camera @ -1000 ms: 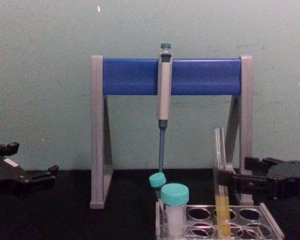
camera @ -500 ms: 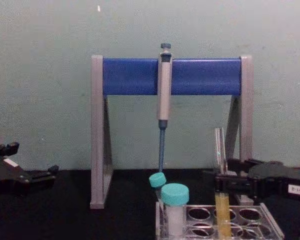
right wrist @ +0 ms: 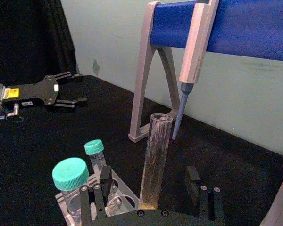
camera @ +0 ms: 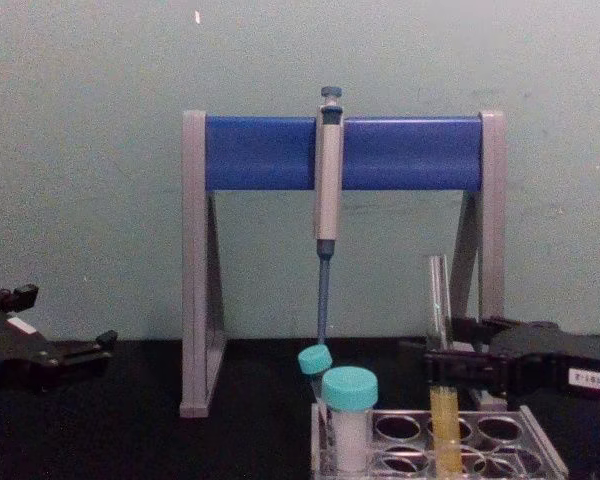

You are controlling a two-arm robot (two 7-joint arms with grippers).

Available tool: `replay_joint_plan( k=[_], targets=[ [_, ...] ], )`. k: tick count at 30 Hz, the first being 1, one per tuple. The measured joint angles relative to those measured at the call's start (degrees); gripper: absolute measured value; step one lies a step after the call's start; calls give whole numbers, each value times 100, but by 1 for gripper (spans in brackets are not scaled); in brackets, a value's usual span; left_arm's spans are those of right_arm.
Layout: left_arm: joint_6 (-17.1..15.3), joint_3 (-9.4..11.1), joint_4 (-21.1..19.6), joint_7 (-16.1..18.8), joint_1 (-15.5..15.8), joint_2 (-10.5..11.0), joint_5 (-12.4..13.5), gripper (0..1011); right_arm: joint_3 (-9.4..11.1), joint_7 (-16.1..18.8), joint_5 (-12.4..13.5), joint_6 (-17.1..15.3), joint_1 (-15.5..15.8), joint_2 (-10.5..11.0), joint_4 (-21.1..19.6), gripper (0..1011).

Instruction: Pick up the test tube from the test tube rack, shake it, then place it back into the test tube rack.

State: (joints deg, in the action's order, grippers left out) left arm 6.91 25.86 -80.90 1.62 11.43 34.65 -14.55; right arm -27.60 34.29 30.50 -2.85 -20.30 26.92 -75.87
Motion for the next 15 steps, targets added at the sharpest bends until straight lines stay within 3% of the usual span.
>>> replay_joint_plan(
  k=[7, 15],
  targets=[
    [0, 0, -1, 0, 0, 0, 0, 1010, 6, -1, 3, 1, 6, 3, -7, 999],
    [0, 0, 0, 0, 0, 0, 0, 1010, 10, -3, 6, 1, 10, 6, -11, 864]
  ],
)
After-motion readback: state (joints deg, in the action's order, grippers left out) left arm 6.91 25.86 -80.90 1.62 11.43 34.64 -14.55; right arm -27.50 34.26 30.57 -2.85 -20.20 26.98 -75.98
